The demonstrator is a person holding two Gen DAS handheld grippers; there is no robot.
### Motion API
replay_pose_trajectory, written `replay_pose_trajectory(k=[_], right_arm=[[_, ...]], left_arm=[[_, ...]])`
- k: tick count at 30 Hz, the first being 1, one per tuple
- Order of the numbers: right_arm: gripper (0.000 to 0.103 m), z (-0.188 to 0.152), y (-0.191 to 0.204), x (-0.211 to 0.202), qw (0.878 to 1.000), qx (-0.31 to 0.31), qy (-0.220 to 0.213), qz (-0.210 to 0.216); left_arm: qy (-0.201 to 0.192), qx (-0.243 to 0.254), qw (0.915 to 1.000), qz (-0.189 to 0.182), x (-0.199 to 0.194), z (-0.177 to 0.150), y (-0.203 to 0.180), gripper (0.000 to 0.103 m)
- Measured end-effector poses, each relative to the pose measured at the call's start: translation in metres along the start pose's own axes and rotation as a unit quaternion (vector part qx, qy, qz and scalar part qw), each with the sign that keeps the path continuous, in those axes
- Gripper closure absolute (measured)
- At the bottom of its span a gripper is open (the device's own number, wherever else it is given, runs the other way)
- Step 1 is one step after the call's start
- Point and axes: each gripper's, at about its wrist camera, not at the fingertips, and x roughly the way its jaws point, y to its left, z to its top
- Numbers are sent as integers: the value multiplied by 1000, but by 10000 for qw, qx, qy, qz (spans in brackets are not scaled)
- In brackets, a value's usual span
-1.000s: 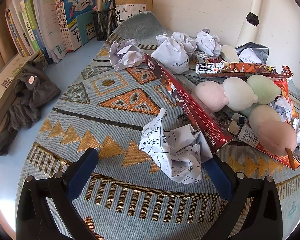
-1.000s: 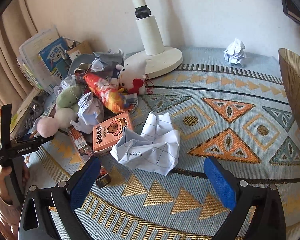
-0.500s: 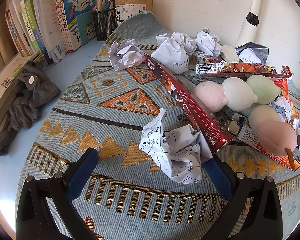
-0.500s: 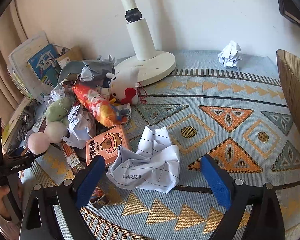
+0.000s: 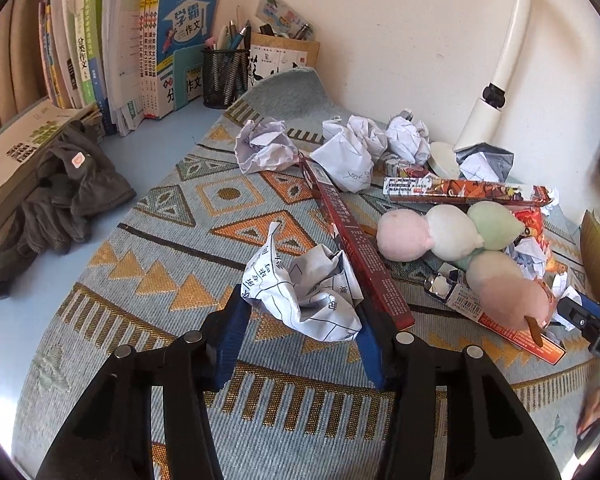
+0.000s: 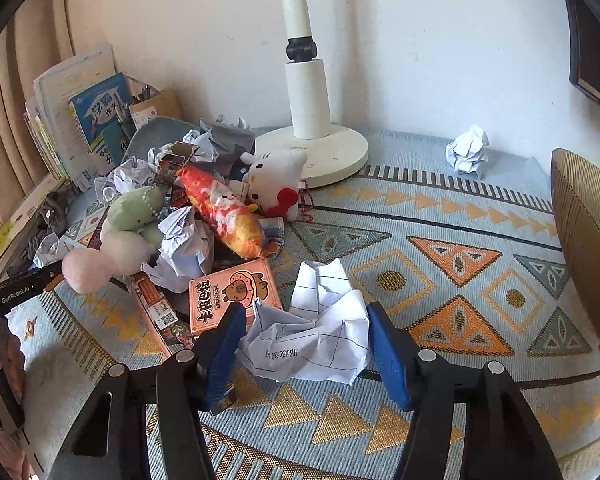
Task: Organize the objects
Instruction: 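Close both grippers on the crumpled white paper sheet, then carry the paper over the glass bowl and open both grippers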
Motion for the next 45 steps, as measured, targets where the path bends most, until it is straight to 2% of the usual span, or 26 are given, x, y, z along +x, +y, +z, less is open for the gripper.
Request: replay_pose_trajectory(k=[6,10,14,19,21,24,28,33,38,45], right_arm=[[44,-1,-7,-18,9986,204,-441,184],[43,-1,-14,-25,9971,404,-532,353],[43,12,-24,-49,9934,572,-861,498],[43,34,-53,-78,9915,617,-1137,146],[43,43,-74,-88,9898,760,-1204,92],[43,51,-107,-102,9870,893,-1315,-238],[43,53,-155,-123,9798,1234,-1446,-628],[43,52,-201,-147,9699,1624,-1566,-917],[43,51,-223,-149,9676,1748,-1445,-1109],[44,47,-231,-128,9711,1741,-1127,-1185]], left_arm=[[-111,-273,9992,-286,-21,4,3,56],[-329,-267,9984,-387,-39,16,-8,56],[-422,65,9976,-548,-53,30,-41,56],[-399,549,9918,-1079,-51,45,-108,56],[-399,822,9872,-1307,-48,48,-143,56],[-233,1239,9779,-1665,-39,52,-201,56],[2,1569,9606,-2294,-28,55,-277,56],[91,2153,9419,-2577,-24,47,-360,56],[273,2574,9250,-2781,-18,29,-411,56],[427,2867,9144,-2825,-7,9,-446,56]])
